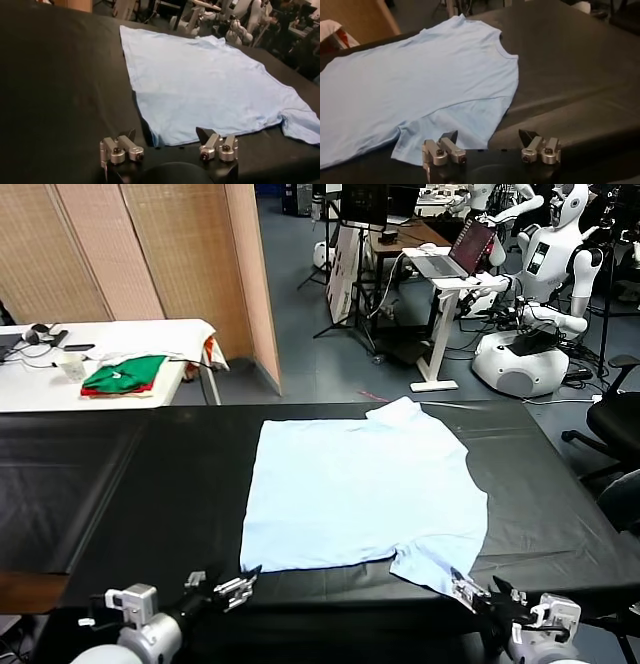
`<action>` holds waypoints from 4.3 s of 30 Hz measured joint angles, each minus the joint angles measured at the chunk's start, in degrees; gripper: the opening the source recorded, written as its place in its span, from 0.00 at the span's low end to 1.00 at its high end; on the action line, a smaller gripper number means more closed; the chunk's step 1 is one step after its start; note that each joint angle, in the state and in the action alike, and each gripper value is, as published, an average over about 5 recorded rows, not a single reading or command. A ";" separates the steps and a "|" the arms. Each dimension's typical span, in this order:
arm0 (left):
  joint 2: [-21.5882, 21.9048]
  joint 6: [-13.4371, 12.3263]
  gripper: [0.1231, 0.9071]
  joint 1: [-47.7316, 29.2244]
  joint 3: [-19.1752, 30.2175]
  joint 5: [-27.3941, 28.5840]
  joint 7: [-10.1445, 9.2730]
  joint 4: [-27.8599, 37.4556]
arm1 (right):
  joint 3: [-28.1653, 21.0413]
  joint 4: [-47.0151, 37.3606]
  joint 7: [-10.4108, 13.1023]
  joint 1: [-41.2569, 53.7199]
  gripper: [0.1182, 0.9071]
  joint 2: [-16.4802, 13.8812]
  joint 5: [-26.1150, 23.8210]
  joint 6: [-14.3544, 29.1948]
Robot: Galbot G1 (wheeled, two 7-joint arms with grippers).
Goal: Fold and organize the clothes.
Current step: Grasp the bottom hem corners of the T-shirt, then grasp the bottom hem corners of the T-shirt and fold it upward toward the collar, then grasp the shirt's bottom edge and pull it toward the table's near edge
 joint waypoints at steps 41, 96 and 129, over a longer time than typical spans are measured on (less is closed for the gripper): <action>-0.96 -7.15 0.03 9.11 -4.19 3.64 -2.88 -8.59 | -2.59 2.67 -3.39 2.90 0.03 -7.07 -3.86 3.49; 2.08 -10.33 0.47 -19.97 5.84 8.92 -1.95 15.92 | -10.26 -13.92 -10.13 23.30 0.98 -14.68 -9.18 3.61; 0.90 -7.68 0.10 -11.47 4.48 5.02 -1.71 11.34 | -3.48 -13.71 -11.09 15.16 0.03 -14.66 -3.93 4.41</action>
